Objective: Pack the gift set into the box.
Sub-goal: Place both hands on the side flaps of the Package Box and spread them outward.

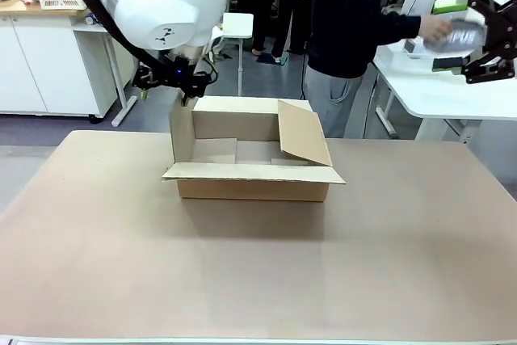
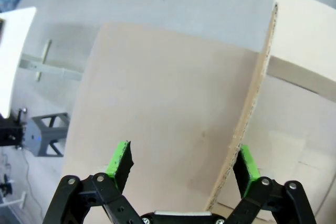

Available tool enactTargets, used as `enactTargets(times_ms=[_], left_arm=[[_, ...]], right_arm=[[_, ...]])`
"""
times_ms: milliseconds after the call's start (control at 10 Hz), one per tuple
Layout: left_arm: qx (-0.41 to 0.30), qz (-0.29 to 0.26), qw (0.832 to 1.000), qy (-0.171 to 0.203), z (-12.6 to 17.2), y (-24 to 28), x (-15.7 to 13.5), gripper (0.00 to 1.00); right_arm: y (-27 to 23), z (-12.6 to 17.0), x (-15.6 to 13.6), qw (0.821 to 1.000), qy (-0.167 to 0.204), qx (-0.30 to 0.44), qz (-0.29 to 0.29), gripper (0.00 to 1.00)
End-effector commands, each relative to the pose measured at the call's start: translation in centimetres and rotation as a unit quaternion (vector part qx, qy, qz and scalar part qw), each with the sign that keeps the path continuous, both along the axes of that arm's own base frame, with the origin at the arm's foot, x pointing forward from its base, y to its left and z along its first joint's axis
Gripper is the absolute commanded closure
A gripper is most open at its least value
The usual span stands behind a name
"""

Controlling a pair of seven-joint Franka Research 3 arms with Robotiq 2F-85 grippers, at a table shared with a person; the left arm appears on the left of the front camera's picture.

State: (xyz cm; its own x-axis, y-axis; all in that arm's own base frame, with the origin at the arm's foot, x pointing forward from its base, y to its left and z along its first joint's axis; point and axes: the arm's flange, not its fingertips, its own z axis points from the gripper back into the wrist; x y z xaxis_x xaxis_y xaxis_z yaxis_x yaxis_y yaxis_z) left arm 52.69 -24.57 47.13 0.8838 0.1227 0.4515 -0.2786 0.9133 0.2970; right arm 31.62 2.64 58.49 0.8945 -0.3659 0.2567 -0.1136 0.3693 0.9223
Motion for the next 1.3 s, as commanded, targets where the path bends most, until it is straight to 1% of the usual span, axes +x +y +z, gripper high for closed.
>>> enactTargets(times_ms=[0, 100, 200, 400, 700, 800, 900, 1000, 1100, 1200], left_arm=[[-0.023, 0.029, 0.999, -0.02, 0.7, 2.1, -1.5, 0.0], [-0.037, 0.034, 0.999, -0.021, 1.0, 3.3, -1.6, 0.0], [-0.046, 0.046, 0.998, -0.015, 0.6, 4.5, -1.5, 0.0], [-0.09, 0.047, 0.995, 0.013, -0.8, 6.9, -1.3, 0.0], [-0.167, 0.038, 0.985, 0.032, -2.4, 10.6, -1.3, 0.0], [-0.176, 0.042, 0.983, 0.034, -2.8, 11.8, -1.5, 0.0], [-0.198, 0.033, 0.979, 0.043, -3.1, 13.1, -1.7, 0.0], [-0.246, -0.007, 0.965, 0.089, -3.8, 14.5, -2.3, 0.0], [-0.175, 0.05, 0.983, 0.033, -3.2, 11.6, -0.5, 0.0], [-0.175, 0.05, 0.983, 0.033, -3.2, 11.6, -0.5, 0.0]], right_arm=[[0.2, 0.1, 0.3, 1.0, -0.011, 0.003, 0.005, 0.0], [0.2, 0.1, 0.3, 1.0, -0.011, 0.003, 0.005, 0.0], [0.2, 0.1, 0.3, 1.0, -0.011, 0.003, 0.005, 0.0], [0.2, 0.1, 0.3, 1.0, -0.011, 0.003, 0.005, 0.0], [0.2, 0.1, 0.3, 1.0, -0.011, 0.003, 0.005, 0.0], [0.2, 0.1, 0.3, 1.0, -0.011, 0.003, 0.005, 0.0], [0.2, 0.1, 0.3, 1.0, -0.011, 0.003, 0.005, 0.0], [0.2, 0.1, 0.3, 1.0, -0.011, 0.003, 0.005, 0.0], [0.2, 0.1, 0.3, 1.0, -0.011, 0.003, 0.005, 0.0], [0.2, 0.1, 0.3, 1.0, -0.011, 0.003, 0.005, 0.0]])
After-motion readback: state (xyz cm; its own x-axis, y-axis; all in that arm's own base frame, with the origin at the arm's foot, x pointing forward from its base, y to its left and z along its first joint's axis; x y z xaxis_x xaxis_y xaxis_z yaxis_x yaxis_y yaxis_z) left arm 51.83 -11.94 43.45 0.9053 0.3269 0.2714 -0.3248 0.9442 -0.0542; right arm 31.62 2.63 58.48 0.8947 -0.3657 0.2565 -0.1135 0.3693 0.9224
